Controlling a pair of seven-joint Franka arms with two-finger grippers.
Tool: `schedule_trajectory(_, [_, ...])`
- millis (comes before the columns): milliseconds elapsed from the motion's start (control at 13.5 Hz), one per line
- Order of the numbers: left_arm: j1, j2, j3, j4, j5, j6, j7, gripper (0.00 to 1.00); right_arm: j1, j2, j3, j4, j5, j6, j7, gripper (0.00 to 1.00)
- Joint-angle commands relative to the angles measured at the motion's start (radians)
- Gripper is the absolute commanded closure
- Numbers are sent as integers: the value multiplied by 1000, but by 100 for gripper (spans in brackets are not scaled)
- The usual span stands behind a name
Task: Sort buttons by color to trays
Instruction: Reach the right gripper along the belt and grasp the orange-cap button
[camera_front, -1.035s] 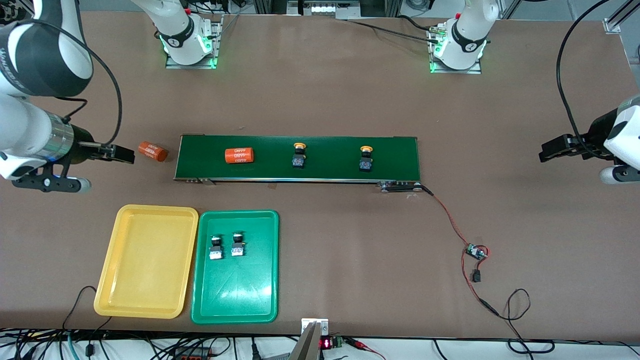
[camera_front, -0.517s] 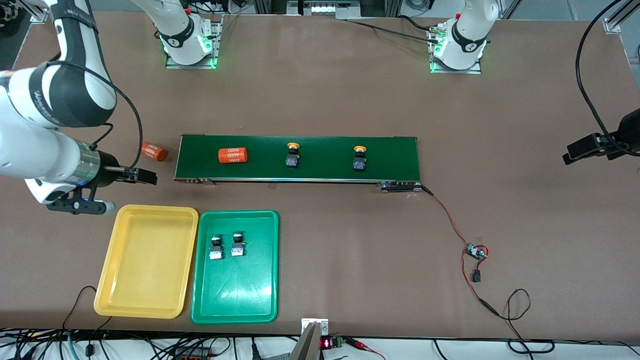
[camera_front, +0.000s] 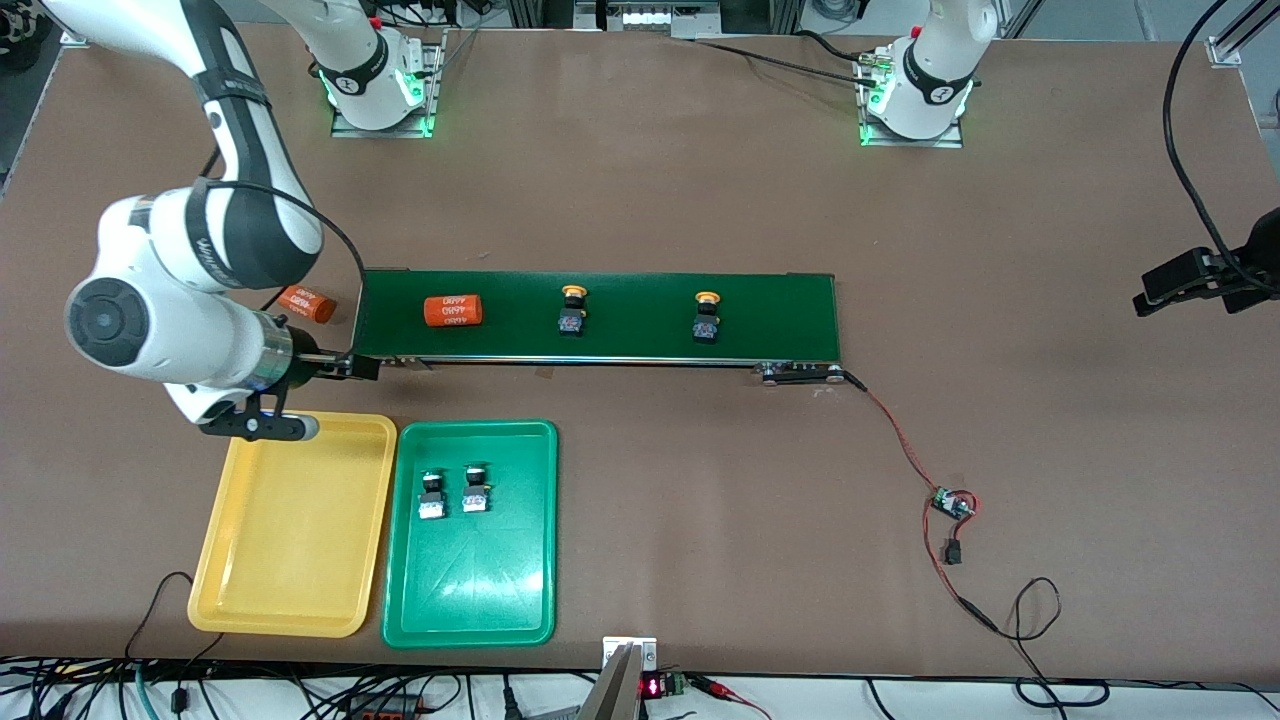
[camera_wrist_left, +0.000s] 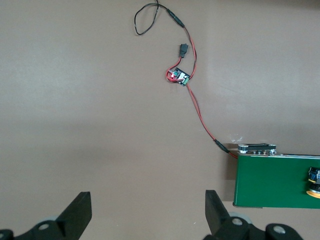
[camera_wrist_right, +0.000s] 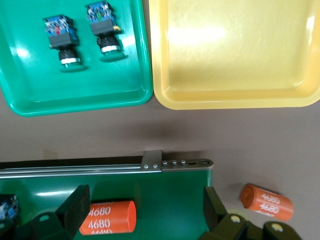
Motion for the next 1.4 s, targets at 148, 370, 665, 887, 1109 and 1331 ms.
schedule_trajectory(148, [10, -18, 1, -7, -7, -38, 34, 0, 112, -116, 0, -226, 13, 153, 164, 0])
schedule_trajectory(370, [35, -15, 3, -10, -10, -38, 34, 0, 158, -194, 0, -388, 12, 289, 180, 0])
schedule_trajectory(665, [58, -16, 3, -32, -10, -41, 34, 0, 225, -260, -2, -490, 5, 371, 290, 0])
schedule_trajectory(887, [90, -15, 3, -43, -10, -38, 36, 0, 301, -256, -2, -493, -10, 427, 402, 0])
schedule_trajectory(1109, [86, -16, -11, -29, -7, -32, 36, 0, 325, -254, -2, -531, -19, 498, 433, 0])
schedule_trajectory(1331, [83, -16, -11, -30, -11, -24, 36, 0, 330, -252, -2, -551, -24, 532, 434, 0])
